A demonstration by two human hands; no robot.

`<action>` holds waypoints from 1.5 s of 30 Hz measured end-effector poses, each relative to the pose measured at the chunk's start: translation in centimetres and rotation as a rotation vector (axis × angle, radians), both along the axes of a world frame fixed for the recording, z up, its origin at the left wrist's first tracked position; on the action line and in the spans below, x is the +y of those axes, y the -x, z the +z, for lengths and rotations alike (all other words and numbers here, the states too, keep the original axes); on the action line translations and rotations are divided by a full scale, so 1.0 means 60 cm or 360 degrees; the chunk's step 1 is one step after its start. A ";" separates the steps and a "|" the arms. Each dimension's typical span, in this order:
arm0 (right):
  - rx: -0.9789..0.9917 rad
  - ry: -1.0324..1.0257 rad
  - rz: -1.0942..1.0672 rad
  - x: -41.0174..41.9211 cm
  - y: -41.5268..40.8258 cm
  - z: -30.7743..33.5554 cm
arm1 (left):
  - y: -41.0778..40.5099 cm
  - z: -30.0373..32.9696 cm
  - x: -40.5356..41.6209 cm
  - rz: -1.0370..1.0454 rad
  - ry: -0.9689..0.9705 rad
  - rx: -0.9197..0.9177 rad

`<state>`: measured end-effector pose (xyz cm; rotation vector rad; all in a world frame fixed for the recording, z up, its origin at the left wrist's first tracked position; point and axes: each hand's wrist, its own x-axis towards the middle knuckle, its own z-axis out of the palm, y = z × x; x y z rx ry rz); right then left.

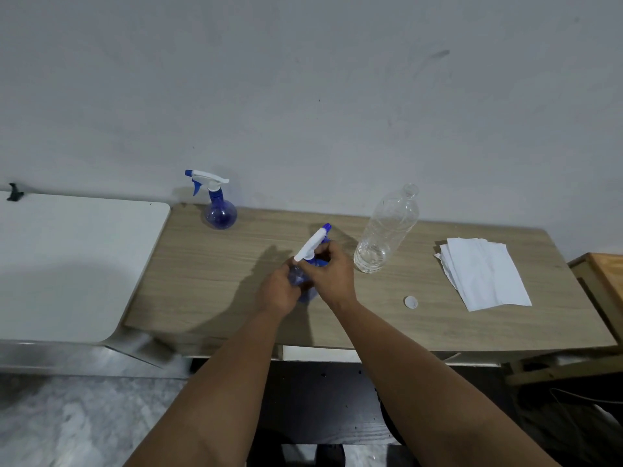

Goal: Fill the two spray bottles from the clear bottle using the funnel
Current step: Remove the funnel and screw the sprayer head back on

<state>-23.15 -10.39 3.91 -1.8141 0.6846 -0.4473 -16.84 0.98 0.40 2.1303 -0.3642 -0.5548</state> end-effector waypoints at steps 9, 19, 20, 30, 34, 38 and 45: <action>-0.0006 0.0026 0.0064 -0.002 0.007 0.000 | -0.001 -0.013 -0.001 0.0014 -0.0015 -0.0026; 0.0010 0.0072 0.0183 -0.006 0.005 0.002 | -0.004 -0.017 -0.001 -0.0007 0.0028 0.0000; 0.0059 0.0042 0.0157 -0.008 0.003 0.004 | -0.003 -0.016 0.000 0.0006 -0.0003 -0.0011; 0.0121 0.0079 0.0267 -0.019 -0.006 0.019 | -0.003 -0.012 0.003 -0.0001 -0.0072 -0.0024; 0.0111 0.0154 0.0403 -0.023 -0.002 0.019 | -0.005 -0.014 0.007 -0.0003 -0.0011 0.0006; 0.0157 0.0227 0.0313 -0.019 -0.008 0.020 | -0.003 -0.008 0.005 -0.0004 -0.0066 -0.0027; 0.0139 0.0187 0.0364 -0.021 -0.007 0.017 | -0.005 -0.007 0.006 -0.0018 -0.0060 0.0006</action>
